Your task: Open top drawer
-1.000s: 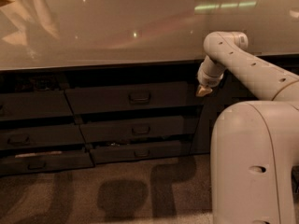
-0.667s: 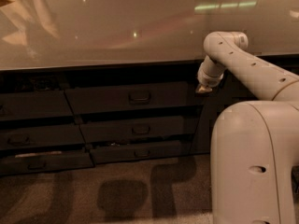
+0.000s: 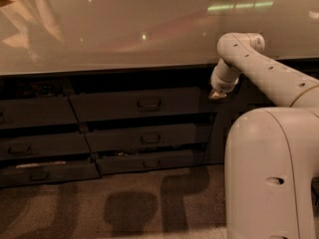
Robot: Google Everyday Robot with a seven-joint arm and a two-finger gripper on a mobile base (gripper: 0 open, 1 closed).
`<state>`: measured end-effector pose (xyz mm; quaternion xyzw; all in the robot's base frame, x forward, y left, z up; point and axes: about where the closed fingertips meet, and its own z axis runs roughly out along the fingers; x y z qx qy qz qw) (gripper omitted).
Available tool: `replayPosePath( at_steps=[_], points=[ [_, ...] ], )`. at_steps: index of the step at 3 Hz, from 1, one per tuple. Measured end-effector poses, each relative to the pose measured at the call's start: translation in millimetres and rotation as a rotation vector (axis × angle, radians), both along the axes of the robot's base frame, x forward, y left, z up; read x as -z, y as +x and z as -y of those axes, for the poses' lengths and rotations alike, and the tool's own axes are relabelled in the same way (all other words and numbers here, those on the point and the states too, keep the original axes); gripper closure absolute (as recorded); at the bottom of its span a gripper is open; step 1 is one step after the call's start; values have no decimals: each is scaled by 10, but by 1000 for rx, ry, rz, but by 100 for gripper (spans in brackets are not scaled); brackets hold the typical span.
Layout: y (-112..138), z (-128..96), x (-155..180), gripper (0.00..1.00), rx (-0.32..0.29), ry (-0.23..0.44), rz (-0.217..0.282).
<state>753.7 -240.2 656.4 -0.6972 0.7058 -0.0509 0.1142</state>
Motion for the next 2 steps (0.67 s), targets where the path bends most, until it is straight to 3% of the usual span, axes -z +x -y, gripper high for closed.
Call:
replayPosePath(
  at_steps=[2],
  points=[
    [-23, -19, -50, 100, -12, -10, 3]
  ],
)
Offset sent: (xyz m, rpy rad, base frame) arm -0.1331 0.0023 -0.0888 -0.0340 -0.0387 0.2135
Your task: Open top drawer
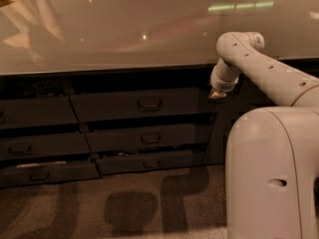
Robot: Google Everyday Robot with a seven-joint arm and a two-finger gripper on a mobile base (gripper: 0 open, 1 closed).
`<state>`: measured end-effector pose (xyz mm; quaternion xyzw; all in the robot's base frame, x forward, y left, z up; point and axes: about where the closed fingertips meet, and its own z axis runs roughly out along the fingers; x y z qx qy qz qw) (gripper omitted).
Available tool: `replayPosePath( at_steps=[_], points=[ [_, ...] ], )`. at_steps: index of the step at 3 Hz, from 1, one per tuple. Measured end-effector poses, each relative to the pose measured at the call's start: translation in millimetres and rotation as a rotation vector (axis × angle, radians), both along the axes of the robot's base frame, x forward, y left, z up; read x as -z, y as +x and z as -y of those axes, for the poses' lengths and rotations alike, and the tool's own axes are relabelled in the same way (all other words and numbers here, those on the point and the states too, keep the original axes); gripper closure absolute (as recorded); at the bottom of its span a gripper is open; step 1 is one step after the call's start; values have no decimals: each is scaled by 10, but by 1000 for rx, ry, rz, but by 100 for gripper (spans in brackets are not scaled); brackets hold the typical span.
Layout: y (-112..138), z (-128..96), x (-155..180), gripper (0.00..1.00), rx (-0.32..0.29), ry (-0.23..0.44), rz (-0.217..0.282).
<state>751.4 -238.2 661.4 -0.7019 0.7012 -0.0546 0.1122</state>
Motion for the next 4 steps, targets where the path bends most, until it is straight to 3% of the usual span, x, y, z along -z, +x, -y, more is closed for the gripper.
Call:
replayPosePath(
  at_steps=[1, 4],
  points=[
    [-14, 88, -70, 100, -9, -7, 25],
    [-88, 90, -110, 100, -14, -11, 26]
  ],
)
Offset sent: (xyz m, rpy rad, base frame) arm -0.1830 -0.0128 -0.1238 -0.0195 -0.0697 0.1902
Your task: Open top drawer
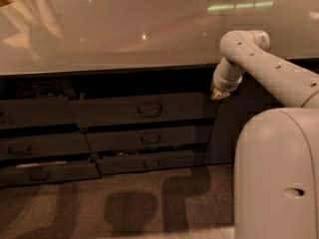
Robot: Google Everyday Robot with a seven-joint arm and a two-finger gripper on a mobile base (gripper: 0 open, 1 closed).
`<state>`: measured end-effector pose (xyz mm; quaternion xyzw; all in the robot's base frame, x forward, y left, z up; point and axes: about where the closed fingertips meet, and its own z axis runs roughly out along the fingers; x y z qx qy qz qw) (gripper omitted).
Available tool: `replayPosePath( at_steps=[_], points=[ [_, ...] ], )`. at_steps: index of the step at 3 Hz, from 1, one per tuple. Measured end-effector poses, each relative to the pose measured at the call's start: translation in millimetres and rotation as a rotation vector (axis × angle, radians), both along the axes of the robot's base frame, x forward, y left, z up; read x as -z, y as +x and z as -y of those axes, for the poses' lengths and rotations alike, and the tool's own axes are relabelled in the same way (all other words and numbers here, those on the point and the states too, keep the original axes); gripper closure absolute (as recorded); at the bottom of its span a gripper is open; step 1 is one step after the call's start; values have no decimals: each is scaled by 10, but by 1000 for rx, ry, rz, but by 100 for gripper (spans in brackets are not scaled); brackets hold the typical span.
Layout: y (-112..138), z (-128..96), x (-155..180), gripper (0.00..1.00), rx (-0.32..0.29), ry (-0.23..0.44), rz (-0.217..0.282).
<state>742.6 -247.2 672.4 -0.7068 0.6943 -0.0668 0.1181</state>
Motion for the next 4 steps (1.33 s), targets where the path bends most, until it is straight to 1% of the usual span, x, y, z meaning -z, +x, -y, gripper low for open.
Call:
replayPosePath(
  at_steps=[2, 3, 4],
  points=[
    [-43, 9, -11, 100, -4, -4, 1],
    [-108, 112, -166, 100, 16, -7, 32],
    [-126, 134, -153, 100, 17, -6, 29]
  ],
)
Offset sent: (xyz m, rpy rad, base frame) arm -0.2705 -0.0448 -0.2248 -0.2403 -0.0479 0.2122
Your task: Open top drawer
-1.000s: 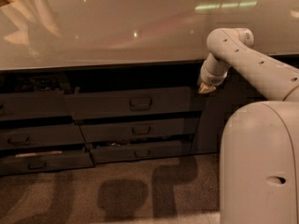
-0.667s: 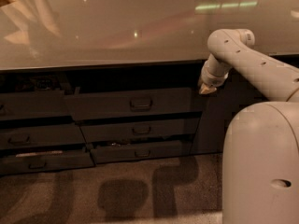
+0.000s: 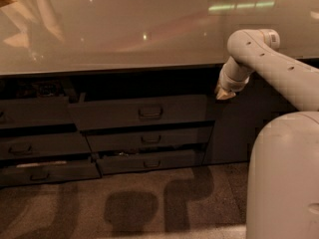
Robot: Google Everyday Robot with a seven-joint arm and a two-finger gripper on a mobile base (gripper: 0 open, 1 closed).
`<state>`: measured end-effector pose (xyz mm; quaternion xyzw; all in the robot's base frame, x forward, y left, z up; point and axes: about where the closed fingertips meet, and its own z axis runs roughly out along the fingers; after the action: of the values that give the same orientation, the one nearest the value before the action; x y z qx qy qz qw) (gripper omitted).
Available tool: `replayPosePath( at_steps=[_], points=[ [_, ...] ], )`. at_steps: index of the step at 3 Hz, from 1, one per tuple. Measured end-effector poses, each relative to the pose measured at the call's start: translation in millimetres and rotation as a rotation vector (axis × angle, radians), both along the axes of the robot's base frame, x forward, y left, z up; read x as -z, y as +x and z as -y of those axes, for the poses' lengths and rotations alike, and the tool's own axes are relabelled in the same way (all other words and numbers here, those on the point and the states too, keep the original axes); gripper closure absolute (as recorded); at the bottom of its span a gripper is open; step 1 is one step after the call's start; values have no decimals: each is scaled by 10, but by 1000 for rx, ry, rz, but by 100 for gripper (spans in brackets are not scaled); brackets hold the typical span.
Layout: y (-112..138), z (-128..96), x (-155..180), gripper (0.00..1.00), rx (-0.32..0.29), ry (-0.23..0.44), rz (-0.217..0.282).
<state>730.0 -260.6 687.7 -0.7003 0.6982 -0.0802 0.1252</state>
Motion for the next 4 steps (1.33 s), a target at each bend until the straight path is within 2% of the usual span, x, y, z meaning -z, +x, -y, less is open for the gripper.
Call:
replayPosePath(
  at_steps=[1, 2, 3, 4],
  points=[
    [-11, 15, -14, 100, 2, 1, -1],
    [-79, 173, -33, 100, 39, -9, 21],
    [-324, 287, 213, 100, 54, -30, -12],
    [-766, 504, 538, 100, 88, -98, -46]
  ],
)
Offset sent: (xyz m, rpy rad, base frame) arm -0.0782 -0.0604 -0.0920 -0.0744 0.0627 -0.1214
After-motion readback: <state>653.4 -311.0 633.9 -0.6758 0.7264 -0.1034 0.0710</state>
